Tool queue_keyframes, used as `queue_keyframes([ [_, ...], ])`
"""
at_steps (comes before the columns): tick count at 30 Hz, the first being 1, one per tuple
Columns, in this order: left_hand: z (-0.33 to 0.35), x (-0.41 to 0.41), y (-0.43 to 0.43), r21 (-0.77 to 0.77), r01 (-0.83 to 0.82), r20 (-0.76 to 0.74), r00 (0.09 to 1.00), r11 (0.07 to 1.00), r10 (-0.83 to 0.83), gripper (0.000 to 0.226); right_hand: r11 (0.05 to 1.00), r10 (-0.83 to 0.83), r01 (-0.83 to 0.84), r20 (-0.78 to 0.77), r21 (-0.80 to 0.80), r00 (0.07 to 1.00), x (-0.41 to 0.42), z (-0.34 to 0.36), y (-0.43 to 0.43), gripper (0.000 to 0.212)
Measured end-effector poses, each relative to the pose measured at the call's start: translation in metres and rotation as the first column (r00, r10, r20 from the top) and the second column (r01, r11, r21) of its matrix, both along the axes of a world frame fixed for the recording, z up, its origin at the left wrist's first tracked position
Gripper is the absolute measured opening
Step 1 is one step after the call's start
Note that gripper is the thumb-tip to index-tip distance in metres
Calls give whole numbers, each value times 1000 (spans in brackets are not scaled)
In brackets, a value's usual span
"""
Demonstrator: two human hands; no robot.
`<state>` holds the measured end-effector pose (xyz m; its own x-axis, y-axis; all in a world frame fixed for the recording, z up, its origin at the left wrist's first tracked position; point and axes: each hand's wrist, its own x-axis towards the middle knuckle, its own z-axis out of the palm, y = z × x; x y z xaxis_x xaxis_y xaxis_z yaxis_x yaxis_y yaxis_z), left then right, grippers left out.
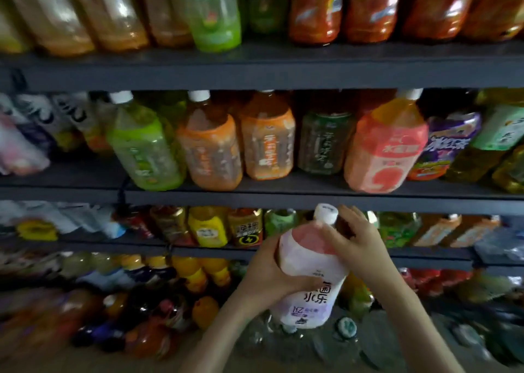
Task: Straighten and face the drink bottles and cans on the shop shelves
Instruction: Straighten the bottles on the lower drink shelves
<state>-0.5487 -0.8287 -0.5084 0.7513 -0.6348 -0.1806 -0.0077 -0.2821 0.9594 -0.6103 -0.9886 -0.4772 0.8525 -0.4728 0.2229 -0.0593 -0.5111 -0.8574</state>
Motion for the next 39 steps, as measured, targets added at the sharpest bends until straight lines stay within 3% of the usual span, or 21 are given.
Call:
queue_keyframes([
  [3,-4,26,59,-2,7,-28,1000,1000,-7,66,984,-20,12,39,178,999,24,-14,60,53],
  [6,-8,47,116,20,2,-34,999,1000,-1,79,936,18,-24,19,352,1000,46,-20,126,23],
  [10,-10,75,176,39,-38,-37,999,999,39,72,941,20,-33,42,337,999,81,-25,187,21],
  [14,-34,89,209,50,-104,-52,993,993,106,64,939,154,-159,41,305,987,108,-48,214,54],
  [17,-67,101,223,15,-96,-29,995,995,96,57,952,140,-156,79,263,987,123,-80,230,66],
  [21,-114,122,232,-8,-57,65,996,998,58,43,920,63,-123,169,371,984,135,-133,242,40],
  [25,-167,144,237,-59,-66,157,985,996,75,60,918,11,-111,255,380,967,140,-179,243,28],
  [27,-193,165,232,-95,-239,326,910,966,257,55,906,-66,-71,304,417,950,144,-200,236,27],
  [28,-204,177,228,-111,-349,425,830,931,362,52,897,-100,-58,329,438,939,146,-211,232,26],
  [30,-221,197,219,-158,-500,587,646,851,488,63,890,-142,-46,372,454,917,150,-230,226,26],
  [32,-234,215,207,-189,-559,647,547,807,531,79,897,-161,-41,410,441,898,150,-246,223,26],
  [34,-241,228,193,-212,-584,643,520,783,562,92,913,-179,-18,441,407,880,148,-257,220,27],
  [36,-244,237,180,-226,-581,602,548,782,581,103,931,-185,7,457,364,870,145,-261,216,29],
  [39,-243,250,170,-267,-539,561,587,799,584,101,940,-188,13,487,340,853,140,-256,212,23],
])
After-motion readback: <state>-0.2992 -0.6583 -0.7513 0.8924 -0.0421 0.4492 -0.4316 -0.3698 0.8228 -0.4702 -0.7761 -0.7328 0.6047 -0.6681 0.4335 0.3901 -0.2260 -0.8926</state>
